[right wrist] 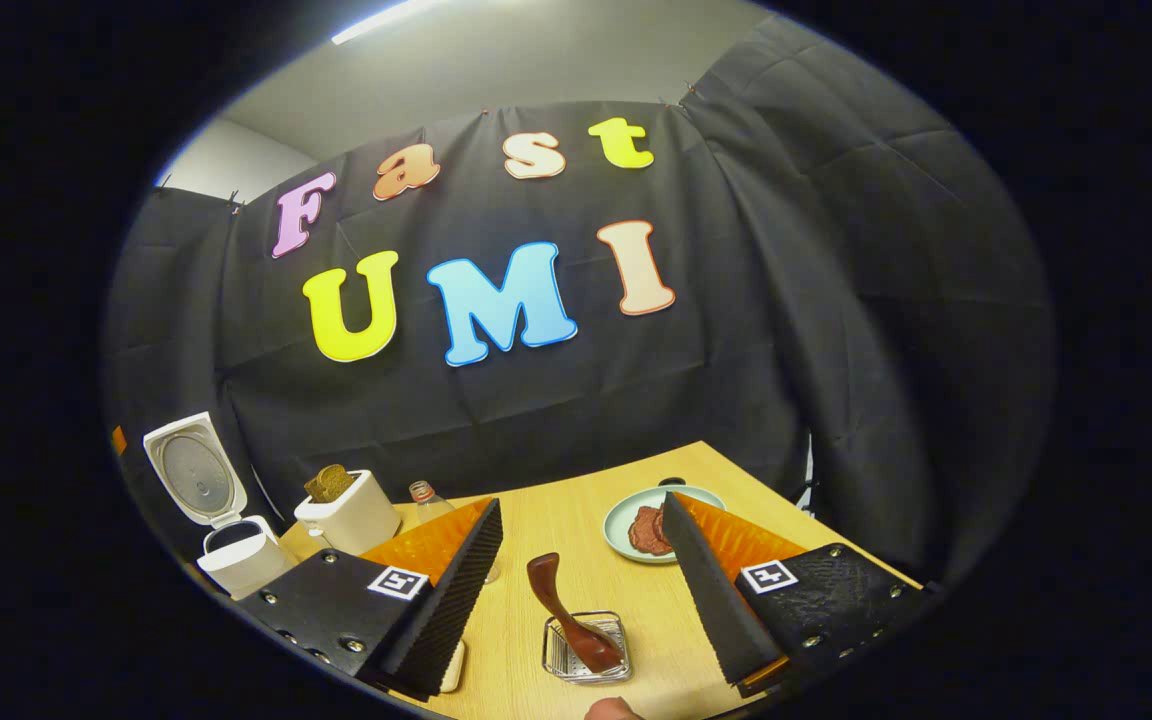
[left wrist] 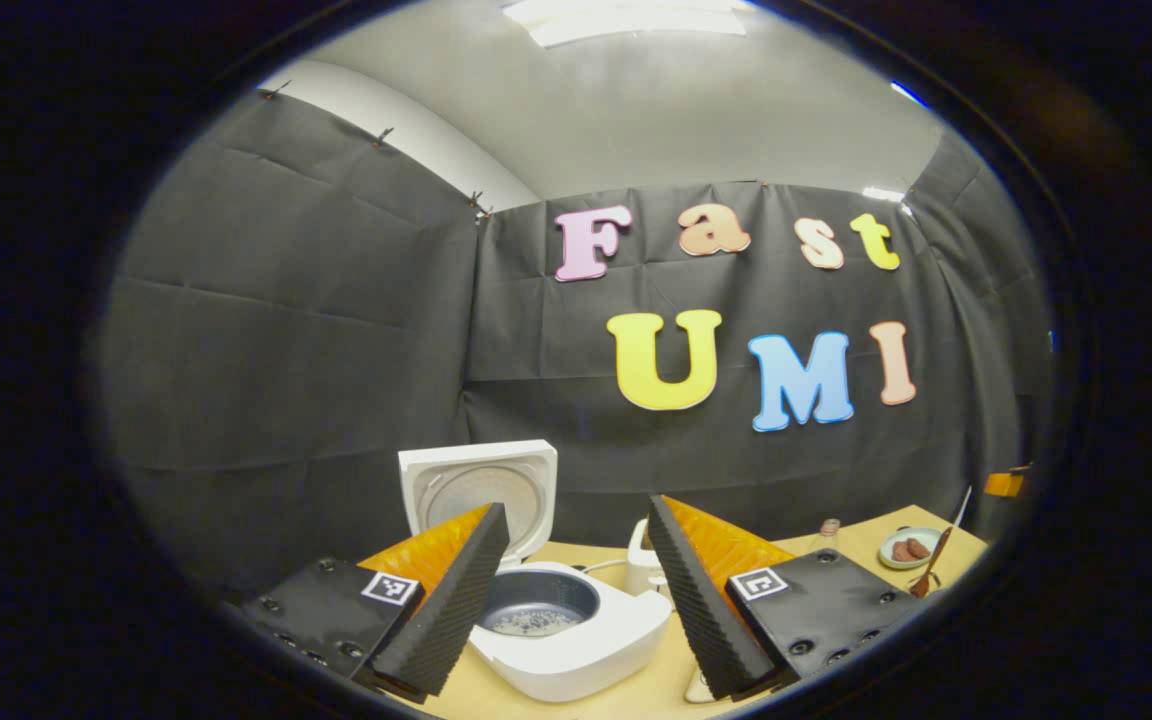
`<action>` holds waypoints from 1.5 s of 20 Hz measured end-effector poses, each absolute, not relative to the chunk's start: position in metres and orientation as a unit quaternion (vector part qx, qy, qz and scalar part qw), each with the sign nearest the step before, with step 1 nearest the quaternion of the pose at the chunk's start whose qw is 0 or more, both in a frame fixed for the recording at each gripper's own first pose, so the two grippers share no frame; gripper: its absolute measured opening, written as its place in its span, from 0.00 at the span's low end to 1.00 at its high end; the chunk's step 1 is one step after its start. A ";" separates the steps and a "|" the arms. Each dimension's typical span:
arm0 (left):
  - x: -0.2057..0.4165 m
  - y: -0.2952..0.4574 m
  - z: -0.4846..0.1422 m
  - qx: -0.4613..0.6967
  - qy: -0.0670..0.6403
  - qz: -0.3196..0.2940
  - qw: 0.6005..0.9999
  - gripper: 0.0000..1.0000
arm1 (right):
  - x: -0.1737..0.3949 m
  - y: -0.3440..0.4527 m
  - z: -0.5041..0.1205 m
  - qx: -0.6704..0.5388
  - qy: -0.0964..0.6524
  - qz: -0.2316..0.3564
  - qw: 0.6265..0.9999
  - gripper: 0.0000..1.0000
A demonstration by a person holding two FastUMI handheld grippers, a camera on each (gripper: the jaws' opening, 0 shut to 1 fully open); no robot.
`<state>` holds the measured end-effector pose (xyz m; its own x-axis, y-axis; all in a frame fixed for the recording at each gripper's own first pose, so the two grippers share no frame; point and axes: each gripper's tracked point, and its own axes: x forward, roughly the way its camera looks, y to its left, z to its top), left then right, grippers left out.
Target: Close the left gripper, press the button to open the rice cooker; take a wooden spoon from the chopstick holder with the right hand, scoop a spoonful of rice and pour it into the rice cooker, then put the wooden spoon back into the chopstick holder.
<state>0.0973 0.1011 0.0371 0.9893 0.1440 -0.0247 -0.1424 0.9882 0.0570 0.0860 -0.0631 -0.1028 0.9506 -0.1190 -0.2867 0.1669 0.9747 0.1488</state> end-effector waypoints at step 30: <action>0.401 0.309 -0.019 -0.003 0.105 0.197 0.975 0.97 | 0.002 -0.108 -0.087 0.035 0.126 -0.210 0.969 0.98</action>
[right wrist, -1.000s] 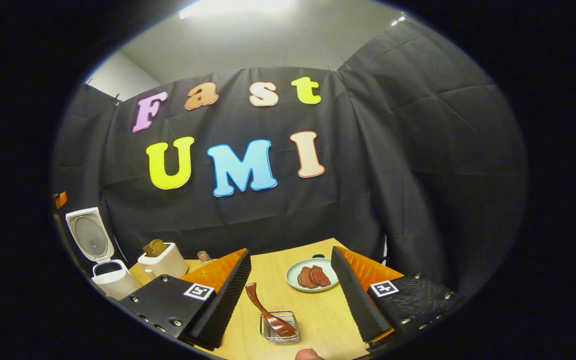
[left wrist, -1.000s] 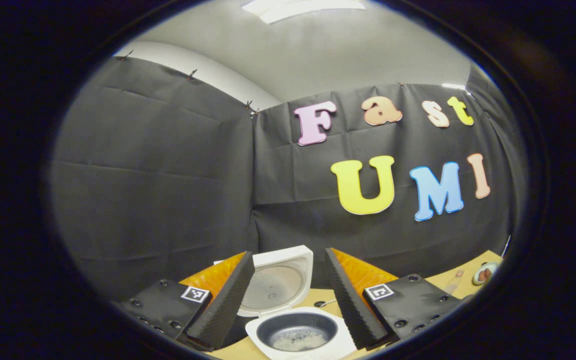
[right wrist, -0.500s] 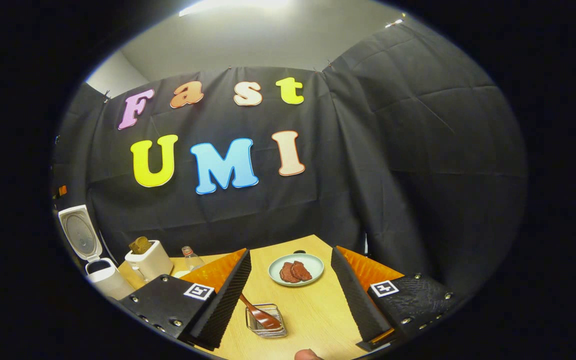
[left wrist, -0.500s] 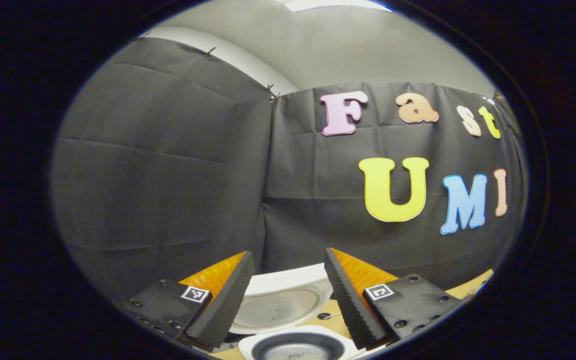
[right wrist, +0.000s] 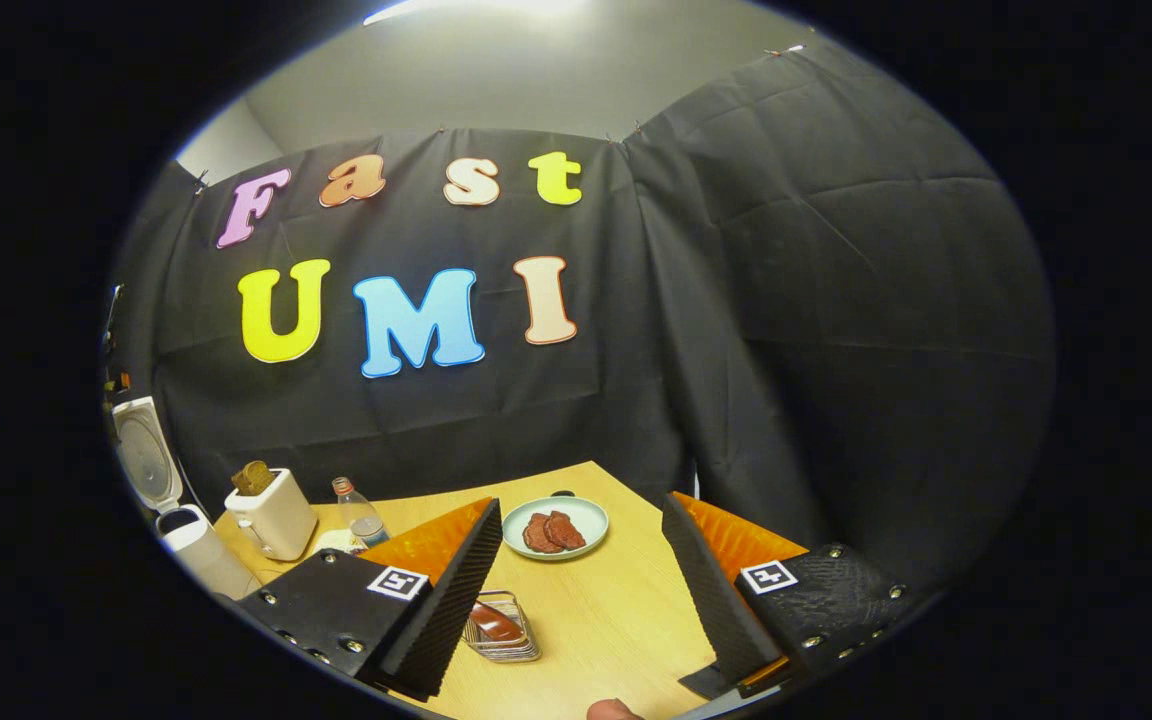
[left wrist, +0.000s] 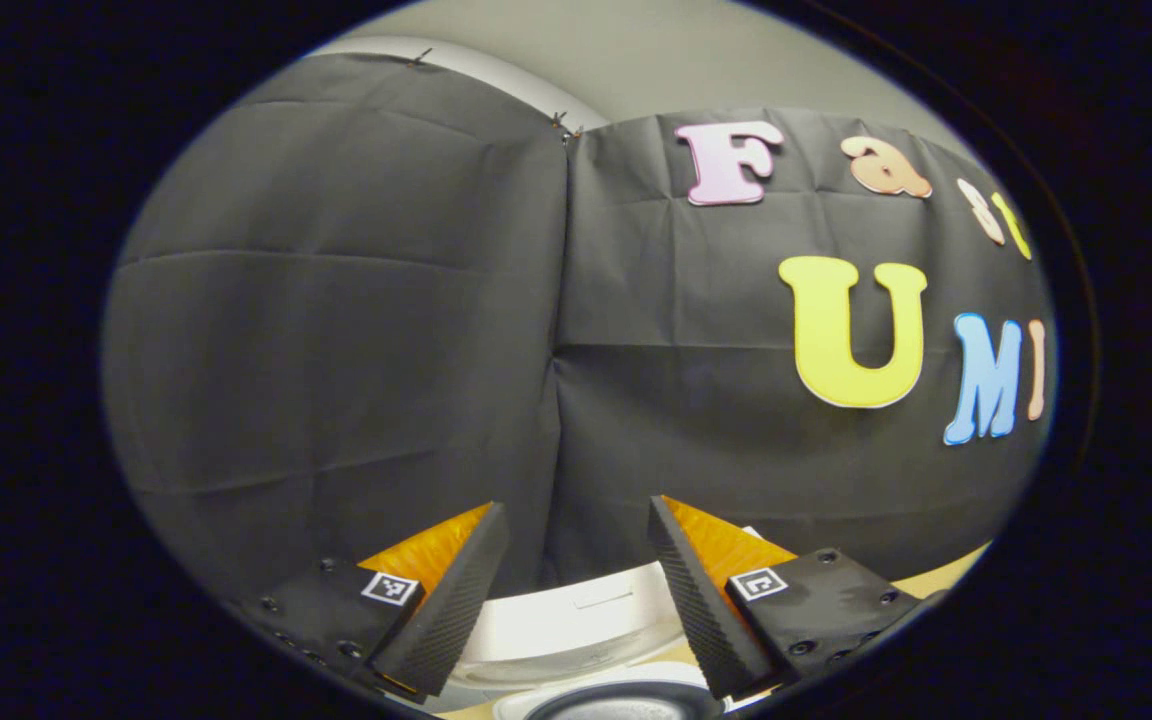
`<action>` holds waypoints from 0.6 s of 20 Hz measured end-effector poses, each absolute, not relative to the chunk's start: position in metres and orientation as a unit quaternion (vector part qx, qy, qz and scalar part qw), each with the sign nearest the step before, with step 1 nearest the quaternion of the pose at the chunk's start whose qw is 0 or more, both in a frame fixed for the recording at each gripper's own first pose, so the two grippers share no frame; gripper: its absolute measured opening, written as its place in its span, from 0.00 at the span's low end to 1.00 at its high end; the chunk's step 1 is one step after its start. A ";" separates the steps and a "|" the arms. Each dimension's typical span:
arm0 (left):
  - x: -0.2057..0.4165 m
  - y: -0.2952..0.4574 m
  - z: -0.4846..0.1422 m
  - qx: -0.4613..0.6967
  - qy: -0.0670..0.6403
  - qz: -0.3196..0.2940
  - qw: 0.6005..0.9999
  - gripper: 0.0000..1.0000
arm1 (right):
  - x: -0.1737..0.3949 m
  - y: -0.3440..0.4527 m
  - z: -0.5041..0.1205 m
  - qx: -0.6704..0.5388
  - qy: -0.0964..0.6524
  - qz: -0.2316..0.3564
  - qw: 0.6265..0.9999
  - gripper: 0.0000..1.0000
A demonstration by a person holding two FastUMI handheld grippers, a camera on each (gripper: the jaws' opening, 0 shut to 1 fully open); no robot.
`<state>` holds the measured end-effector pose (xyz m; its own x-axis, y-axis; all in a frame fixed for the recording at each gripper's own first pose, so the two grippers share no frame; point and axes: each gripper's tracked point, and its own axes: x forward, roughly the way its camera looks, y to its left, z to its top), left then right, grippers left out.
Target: Close the left gripper, press the button to open the rice cooker; take a wooden spoon from the chopstick holder with the right hand, scoop a spoonful of rice and pour it into the rice cooker, then put the wooden spoon back into the chopstick holder.
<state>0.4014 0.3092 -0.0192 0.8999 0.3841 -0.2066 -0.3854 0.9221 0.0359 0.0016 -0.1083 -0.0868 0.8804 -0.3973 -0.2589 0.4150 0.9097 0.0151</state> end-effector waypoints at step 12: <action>0.359 0.266 -0.043 -0.022 0.157 0.179 0.971 0.95 | 0.010 -0.116 -0.080 0.022 0.126 -0.161 0.979 0.98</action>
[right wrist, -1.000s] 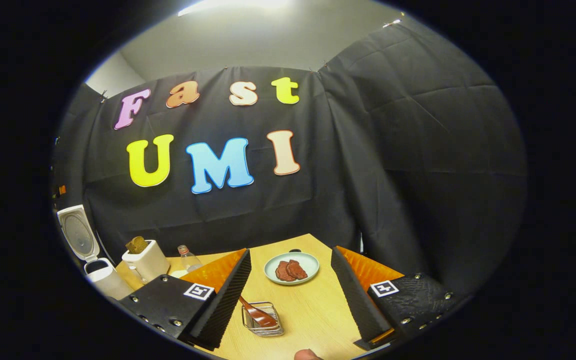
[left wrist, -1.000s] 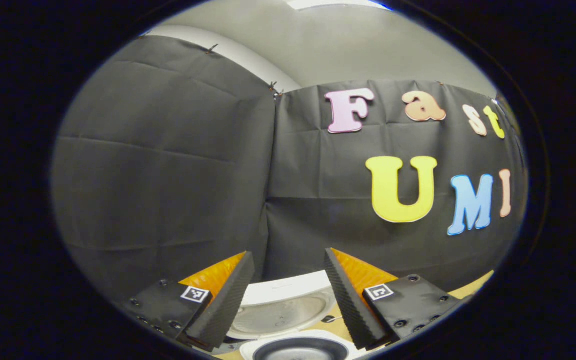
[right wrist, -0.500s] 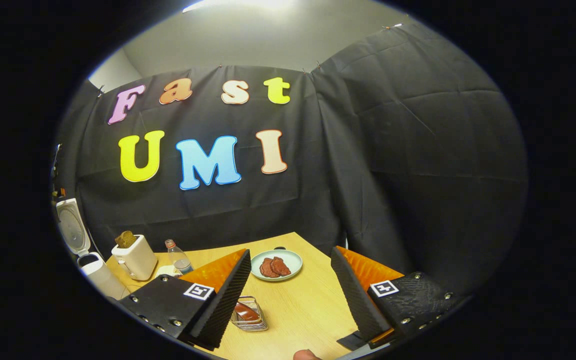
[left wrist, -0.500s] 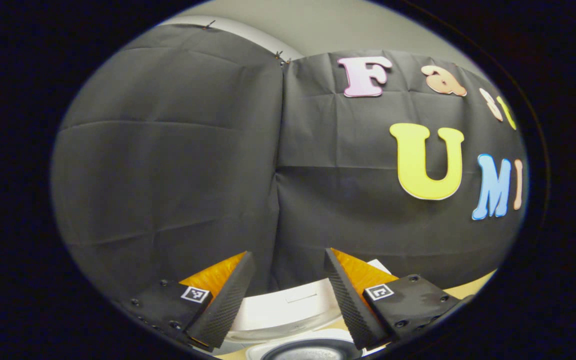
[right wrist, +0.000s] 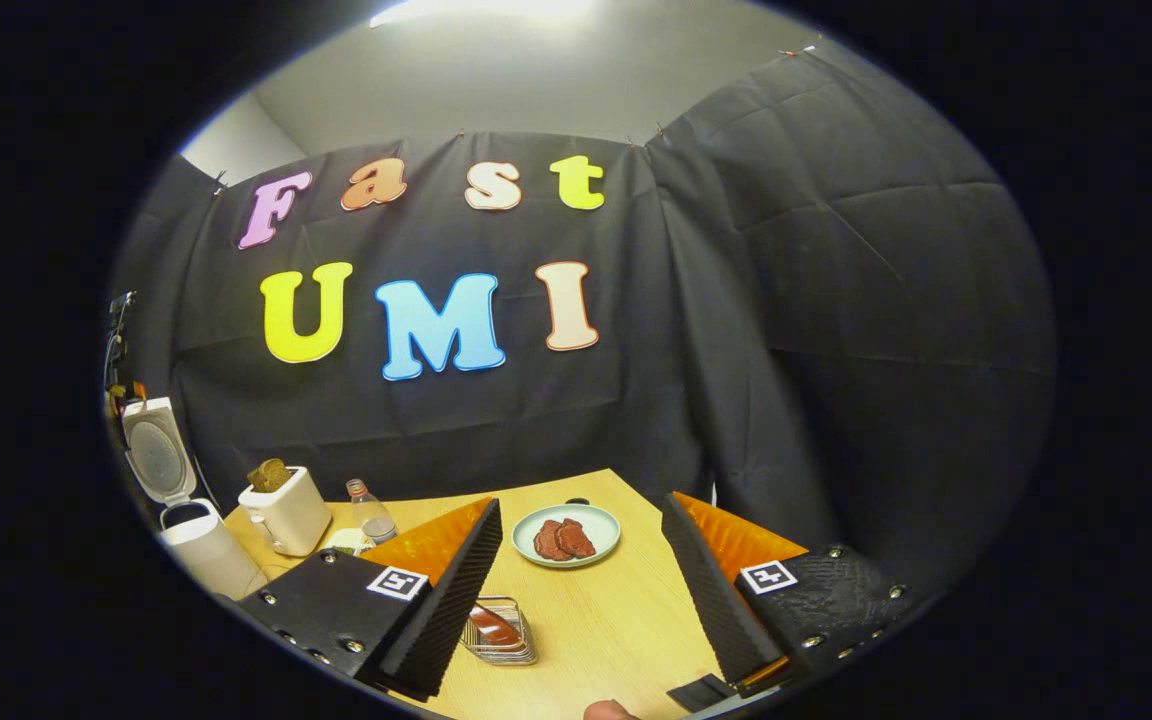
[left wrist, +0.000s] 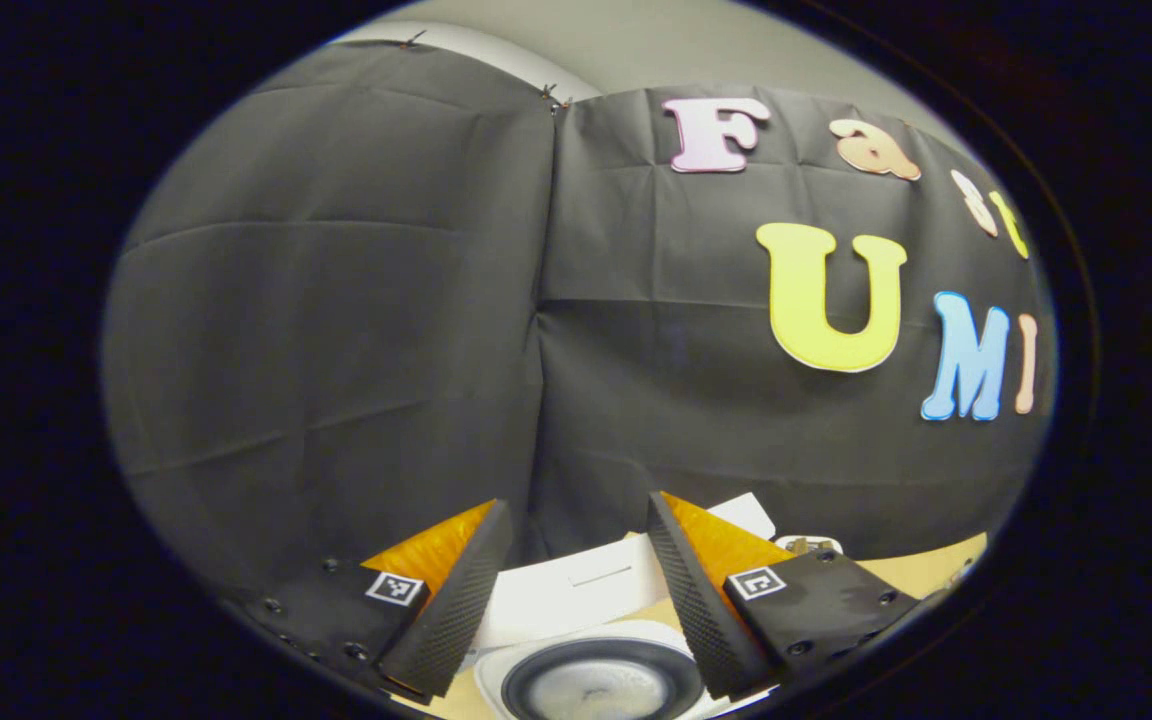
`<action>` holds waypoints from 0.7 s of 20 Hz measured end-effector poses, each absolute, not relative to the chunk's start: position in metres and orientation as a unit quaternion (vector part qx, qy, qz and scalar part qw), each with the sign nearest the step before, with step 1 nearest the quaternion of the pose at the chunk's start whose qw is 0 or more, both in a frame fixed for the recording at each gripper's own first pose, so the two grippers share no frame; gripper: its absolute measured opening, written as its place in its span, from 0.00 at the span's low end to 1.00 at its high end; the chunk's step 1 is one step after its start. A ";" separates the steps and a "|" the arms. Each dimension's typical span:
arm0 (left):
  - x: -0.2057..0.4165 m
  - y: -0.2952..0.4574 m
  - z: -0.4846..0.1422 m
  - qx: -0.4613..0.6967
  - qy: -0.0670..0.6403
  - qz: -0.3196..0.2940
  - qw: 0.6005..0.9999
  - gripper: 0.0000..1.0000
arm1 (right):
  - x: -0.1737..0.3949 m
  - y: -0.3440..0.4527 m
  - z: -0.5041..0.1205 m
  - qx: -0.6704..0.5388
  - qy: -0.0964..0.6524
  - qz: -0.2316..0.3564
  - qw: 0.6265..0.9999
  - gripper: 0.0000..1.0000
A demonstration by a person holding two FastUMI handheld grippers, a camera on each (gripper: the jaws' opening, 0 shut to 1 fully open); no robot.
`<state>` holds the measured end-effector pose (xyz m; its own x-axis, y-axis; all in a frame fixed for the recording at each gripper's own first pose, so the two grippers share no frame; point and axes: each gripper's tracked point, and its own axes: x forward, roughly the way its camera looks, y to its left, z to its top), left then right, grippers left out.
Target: Close the left gripper, press the button to open the rice cooker; take a wooden spoon from the chopstick holder with the right hand, scoop a spoonful of rice and pour it into the rice cooker, then put the wooden spoon back into the chopstick holder.
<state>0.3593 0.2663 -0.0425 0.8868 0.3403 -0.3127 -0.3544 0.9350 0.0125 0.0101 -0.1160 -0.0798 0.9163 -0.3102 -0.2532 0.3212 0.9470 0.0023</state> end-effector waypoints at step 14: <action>0.286 0.183 -0.111 -0.020 0.227 0.156 0.961 0.95 | 0.005 -0.171 -0.085 0.033 0.134 -0.143 0.980 0.98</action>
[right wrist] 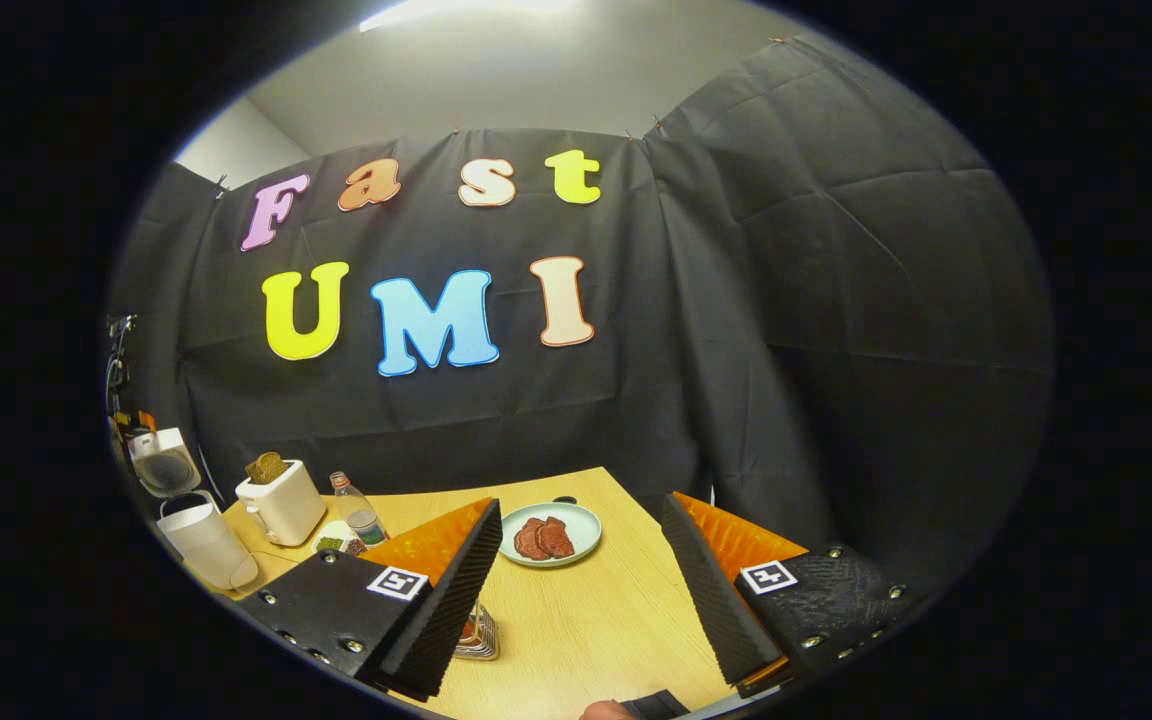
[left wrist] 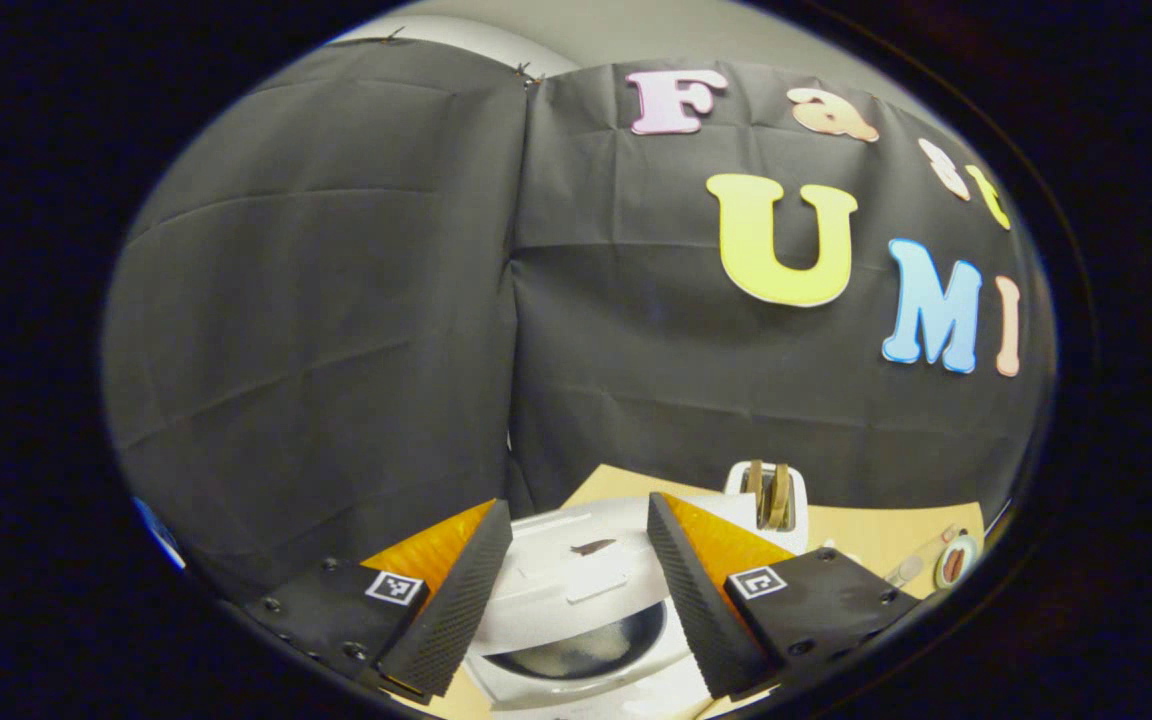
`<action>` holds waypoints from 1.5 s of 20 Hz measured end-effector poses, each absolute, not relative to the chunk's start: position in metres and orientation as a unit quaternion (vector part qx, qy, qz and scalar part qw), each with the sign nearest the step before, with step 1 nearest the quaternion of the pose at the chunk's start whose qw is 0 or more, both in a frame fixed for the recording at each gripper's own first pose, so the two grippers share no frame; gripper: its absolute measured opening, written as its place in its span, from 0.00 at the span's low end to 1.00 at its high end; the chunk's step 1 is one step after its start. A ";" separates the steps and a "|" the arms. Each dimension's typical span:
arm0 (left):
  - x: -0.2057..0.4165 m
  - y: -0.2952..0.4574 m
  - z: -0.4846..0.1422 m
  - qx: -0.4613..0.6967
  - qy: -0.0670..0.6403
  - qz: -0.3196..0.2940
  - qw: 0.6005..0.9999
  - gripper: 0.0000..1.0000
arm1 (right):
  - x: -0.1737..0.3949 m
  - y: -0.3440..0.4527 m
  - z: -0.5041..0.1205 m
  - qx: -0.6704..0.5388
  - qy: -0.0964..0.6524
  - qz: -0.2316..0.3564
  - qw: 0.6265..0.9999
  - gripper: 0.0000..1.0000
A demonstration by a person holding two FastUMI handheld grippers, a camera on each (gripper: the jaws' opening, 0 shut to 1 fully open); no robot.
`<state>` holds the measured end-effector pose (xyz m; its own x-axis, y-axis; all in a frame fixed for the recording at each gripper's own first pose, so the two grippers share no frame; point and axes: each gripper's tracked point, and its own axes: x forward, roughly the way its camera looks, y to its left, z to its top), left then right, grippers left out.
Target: Close the left gripper, press the button to open the rice cooker; take a wooden spoon from the chopstick holder with the right hand, scoop a spoonful of rice and pour it into the rice cooker, then put the wooden spoon back into the chopstick holder.
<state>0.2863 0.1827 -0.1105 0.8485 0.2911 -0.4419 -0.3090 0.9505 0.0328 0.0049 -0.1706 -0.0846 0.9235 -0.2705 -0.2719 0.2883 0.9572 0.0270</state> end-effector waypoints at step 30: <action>0.210 0.136 -0.227 -0.015 0.316 0.141 0.938 0.99 | 0.009 -0.133 -0.112 0.028 0.162 -0.100 0.981 0.98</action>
